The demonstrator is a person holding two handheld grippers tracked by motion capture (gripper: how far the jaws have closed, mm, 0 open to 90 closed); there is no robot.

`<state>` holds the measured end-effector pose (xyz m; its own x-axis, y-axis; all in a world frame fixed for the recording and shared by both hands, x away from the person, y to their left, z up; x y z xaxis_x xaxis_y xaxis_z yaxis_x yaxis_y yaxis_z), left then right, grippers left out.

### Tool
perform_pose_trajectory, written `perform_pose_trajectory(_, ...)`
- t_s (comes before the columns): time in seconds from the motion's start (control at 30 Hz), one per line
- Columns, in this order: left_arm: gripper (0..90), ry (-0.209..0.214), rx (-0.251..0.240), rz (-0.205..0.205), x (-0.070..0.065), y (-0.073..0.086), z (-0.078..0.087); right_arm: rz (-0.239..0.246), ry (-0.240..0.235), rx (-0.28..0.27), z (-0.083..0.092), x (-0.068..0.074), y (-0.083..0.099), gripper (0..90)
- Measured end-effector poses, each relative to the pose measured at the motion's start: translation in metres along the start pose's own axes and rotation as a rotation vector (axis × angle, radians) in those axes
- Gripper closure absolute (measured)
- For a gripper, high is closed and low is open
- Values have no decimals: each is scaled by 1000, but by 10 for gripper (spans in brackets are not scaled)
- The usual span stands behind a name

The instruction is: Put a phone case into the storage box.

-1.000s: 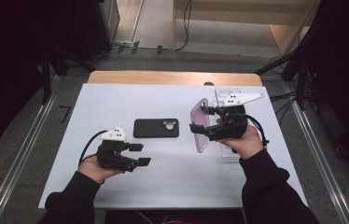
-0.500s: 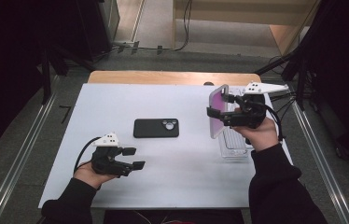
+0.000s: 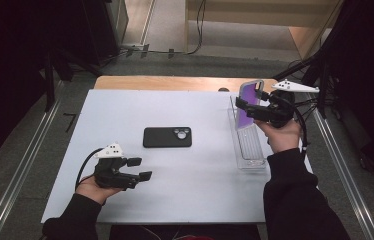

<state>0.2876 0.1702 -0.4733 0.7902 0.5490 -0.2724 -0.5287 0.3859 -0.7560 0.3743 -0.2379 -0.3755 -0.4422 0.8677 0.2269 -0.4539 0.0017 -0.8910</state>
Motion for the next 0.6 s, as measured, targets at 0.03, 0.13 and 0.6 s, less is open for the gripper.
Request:
perform_pose_trajectory(0.03, 308, 2, 1, 2, 0, 0, 1, -10, 8, 2, -2, -3, 0, 150)
perform_pose_trajectory(0.13, 309, -2, -3, 9, 2, 1, 1, -23, 14, 11, -8, -10, -1, 150)
perform_pose_trajectory(0.6, 309, -6, 9, 12, 7, 1, -4, -80, 130, 9, -45, -51, -15, 150)
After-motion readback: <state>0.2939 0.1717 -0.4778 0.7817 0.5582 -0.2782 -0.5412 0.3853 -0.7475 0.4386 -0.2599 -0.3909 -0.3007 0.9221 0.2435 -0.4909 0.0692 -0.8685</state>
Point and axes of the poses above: each handheld gripper's, and its own axes: z roughly backward along the jaws, y roughly out of its underside, x roughly to its left, the point moved 4 cm from there along -z, roughly forward along the jaws
